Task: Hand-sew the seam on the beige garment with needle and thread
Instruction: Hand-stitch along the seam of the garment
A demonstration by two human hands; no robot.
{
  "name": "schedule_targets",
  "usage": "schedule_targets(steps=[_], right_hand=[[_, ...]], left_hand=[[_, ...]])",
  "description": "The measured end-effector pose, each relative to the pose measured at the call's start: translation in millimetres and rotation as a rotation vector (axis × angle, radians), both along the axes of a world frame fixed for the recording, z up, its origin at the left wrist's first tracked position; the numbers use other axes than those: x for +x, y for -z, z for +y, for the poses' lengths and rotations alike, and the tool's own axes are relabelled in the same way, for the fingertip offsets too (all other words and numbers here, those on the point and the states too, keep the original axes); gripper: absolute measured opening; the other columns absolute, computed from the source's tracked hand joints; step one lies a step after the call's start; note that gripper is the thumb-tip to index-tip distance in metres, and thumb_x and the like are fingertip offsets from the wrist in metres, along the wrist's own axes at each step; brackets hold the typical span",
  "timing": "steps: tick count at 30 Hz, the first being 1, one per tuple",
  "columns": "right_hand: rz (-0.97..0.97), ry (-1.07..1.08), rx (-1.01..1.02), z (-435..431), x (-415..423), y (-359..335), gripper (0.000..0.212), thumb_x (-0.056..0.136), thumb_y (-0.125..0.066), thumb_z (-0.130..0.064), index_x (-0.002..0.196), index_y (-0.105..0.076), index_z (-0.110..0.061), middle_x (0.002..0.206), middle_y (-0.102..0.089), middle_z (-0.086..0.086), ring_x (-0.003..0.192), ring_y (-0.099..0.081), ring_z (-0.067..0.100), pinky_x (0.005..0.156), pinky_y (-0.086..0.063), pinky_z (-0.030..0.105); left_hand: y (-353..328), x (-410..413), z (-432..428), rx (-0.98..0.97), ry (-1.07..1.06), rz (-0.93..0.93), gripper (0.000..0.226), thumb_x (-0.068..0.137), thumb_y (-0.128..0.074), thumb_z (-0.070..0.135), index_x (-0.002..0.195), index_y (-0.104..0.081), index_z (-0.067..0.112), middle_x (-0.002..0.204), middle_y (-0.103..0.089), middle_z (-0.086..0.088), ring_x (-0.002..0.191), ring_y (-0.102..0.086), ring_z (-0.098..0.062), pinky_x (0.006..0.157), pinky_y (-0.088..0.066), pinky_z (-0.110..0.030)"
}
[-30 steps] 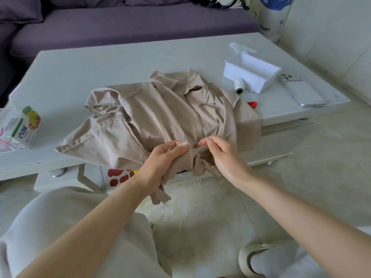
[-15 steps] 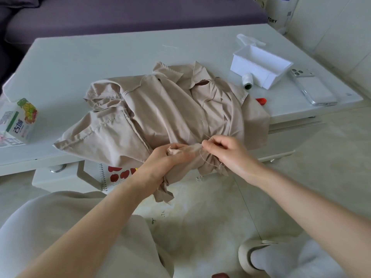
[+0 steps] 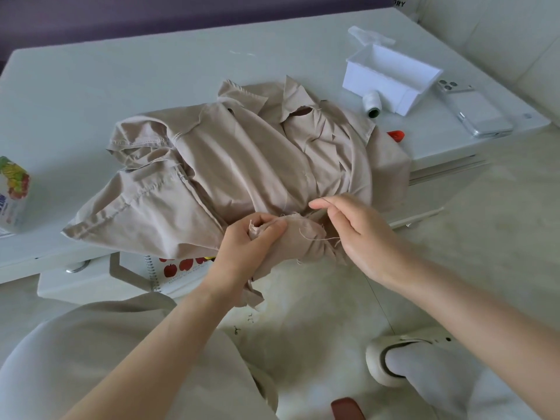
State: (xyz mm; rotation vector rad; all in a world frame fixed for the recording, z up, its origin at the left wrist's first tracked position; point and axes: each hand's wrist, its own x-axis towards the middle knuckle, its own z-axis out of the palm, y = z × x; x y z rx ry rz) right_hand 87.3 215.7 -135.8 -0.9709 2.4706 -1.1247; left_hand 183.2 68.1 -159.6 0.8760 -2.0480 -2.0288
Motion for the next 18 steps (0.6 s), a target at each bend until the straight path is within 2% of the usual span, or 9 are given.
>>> schedule_targets(steps=[2, 5, 8, 10, 12, 14, 15, 16, 18], right_hand=[[0.029, -0.027, 0.050, 1.7, 4.7, -3.0, 0.029, 0.101, -0.035, -0.021, 0.116, -0.060, -0.015, 0.108, -0.055, -0.009, 0.101, -0.044, -0.003, 0.085, -0.028, 0.000], [-0.028, -0.039, 0.151, 3.9, 8.1, -0.6, 0.026, 0.101, -0.031, -0.028, 0.104, -0.053, -0.014, 0.099, -0.051, -0.005, 0.092, -0.046, 0.008, 0.077, -0.032, 0.015], [-0.029, -0.010, 0.152, 6.2, 6.3, 3.5, 0.024, 0.102, -0.028, -0.020, 0.098, -0.051, -0.012, 0.090, -0.052, -0.005, 0.075, -0.047, 0.005, 0.067, -0.035, 0.013], [0.010, 0.001, 0.116, 6.8, 4.5, 4.7, 0.027, 0.102, -0.030, -0.015, 0.096, -0.056, -0.014, 0.091, -0.058, -0.002, 0.073, -0.051, 0.006, 0.067, -0.036, 0.011], [0.051, -0.026, 0.097, 6.2, 4.5, 4.6, 0.030, 0.100, -0.034, -0.010, 0.101, -0.064, -0.013, 0.091, -0.062, -0.004, 0.080, -0.056, 0.006, 0.069, -0.036, 0.010], [0.046, -0.048, 0.078, 5.5, 5.4, 4.3, 0.031, 0.099, -0.037, -0.007, 0.115, -0.064, -0.013, 0.078, -0.055, -0.019, 0.074, -0.054, -0.006, 0.068, -0.035, 0.006], [0.036, -0.050, 0.080, 5.7, 5.9, 4.8, 0.032, 0.099, -0.038, -0.008, 0.120, -0.060, -0.014, 0.072, -0.051, -0.021, 0.070, -0.052, -0.008, 0.067, -0.037, 0.006], [0.029, -0.054, 0.095, 5.7, 6.8, 5.2, 0.030, 0.099, -0.038, -0.010, 0.121, -0.056, -0.017, 0.069, -0.052, -0.018, 0.067, -0.052, -0.005, 0.065, -0.040, 0.011], [0.005, -0.047, 0.118, 5.7, 8.5, 6.7, 0.012, 0.099, -0.039, -0.013, 0.105, -0.046, -0.020, 0.072, -0.060, -0.005, 0.064, -0.051, 0.004, 0.063, -0.043, 0.028]], left_hand=[[0.1, -2.6, 0.9, -0.023, -0.007, 0.000, 0.013, 0.091, -0.062, 0.024, 0.085, -0.069, 0.015, 0.069, -0.066, 0.007, 0.062, -0.058, -0.004, 0.055, -0.047, -0.019], [-0.7, -6.4, 3.2, -0.055, -0.012, 0.018, 0.013, 0.091, -0.062, 0.025, 0.085, -0.070, 0.016, 0.069, -0.067, 0.009, 0.063, -0.059, -0.001, 0.056, -0.046, -0.015], [-2.5, -8.7, 5.9, -0.069, -0.019, 0.029, 0.014, 0.091, -0.061, 0.023, 0.087, -0.070, 0.013, 0.069, -0.067, 0.010, 0.062, -0.059, 0.002, 0.056, -0.046, -0.012], [-3.0, -9.8, 7.0, -0.077, -0.029, 0.026, 0.014, 0.091, -0.062, 0.022, 0.088, -0.070, 0.012, 0.070, -0.067, 0.009, 0.061, -0.059, 0.002, 0.056, -0.046, -0.012], [-2.5, -10.4, 6.9, -0.088, -0.043, 0.024, 0.013, 0.091, -0.062, 0.022, 0.088, -0.070, 0.012, 0.072, -0.067, 0.006, 0.062, -0.058, 0.002, 0.057, -0.046, -0.012], [-2.0, -10.8, 7.2, -0.104, -0.047, 0.018, 0.013, 0.091, -0.062, 0.022, 0.088, -0.070, 0.012, 0.073, -0.066, 0.005, 0.063, -0.058, 0.001, 0.058, -0.046, -0.012], [-1.7, -10.9, 7.6, -0.110, -0.047, 0.016, 0.013, 0.091, -0.062, 0.022, 0.087, -0.070, 0.012, 0.074, -0.066, 0.005, 0.063, -0.057, 0.001, 0.058, -0.046, -0.012], [-1.4, -10.7, 8.0, -0.114, -0.048, 0.015, 0.013, 0.091, -0.062, 0.022, 0.087, -0.070, 0.013, 0.073, -0.066, 0.005, 0.062, -0.057, 0.001, 0.058, -0.046, -0.012], [-0.3, -9.8, 8.3, -0.119, -0.058, 0.011, 0.012, 0.091, -0.062, 0.021, 0.085, -0.070, 0.014, 0.071, -0.065, 0.008, 0.061, -0.056, 0.002, 0.057, -0.045, -0.012]])
